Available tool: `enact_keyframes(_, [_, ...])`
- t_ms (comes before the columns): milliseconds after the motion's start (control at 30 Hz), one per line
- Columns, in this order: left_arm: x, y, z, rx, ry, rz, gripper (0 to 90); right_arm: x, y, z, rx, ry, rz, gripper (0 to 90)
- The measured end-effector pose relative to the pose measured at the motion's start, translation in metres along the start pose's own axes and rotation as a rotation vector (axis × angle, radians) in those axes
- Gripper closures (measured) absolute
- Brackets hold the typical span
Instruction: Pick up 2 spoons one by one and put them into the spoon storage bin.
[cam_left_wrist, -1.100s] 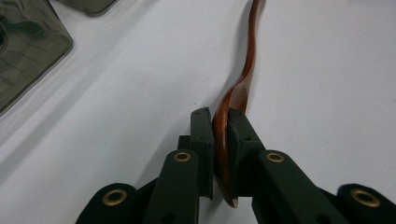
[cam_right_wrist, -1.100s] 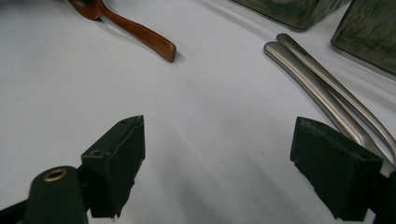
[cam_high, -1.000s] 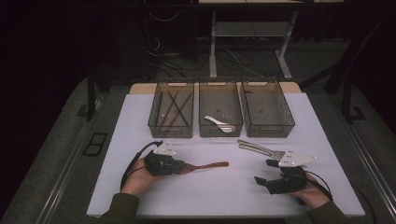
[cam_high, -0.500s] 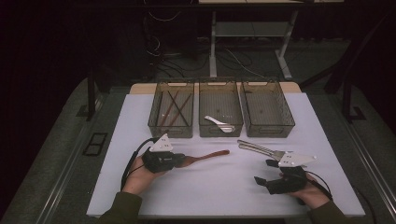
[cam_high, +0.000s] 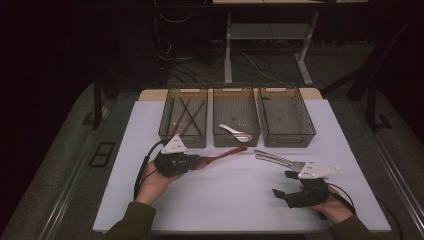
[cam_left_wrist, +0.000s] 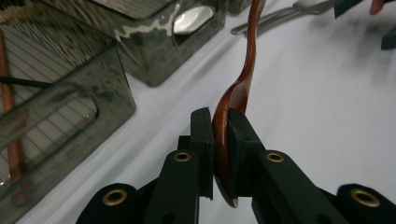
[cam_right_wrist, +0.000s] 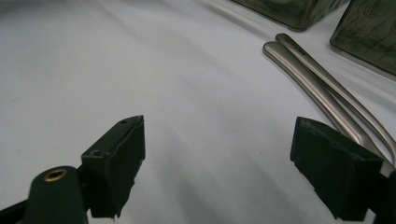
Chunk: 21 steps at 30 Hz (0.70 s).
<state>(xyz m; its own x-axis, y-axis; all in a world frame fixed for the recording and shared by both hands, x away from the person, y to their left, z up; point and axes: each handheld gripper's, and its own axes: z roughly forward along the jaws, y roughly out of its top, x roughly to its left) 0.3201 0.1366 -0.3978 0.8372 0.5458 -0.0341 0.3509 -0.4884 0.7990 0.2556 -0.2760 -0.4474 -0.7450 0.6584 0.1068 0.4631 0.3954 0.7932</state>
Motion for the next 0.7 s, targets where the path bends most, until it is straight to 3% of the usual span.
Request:
enact_keyframes(300, [0.006, 0.029, 0.006, -0.025, 0.04, 0.003, 81.7, 0.0, 0.0, 0.0, 0.0, 0.002, 0.0, 17.7])
enact_keyframes(700, [0.022, 0.074, 0.024, -0.055, 0.115, -0.038, 81.6, 0.0, 0.0, -0.001, -0.003, 0.003, 0.003, 17.7])
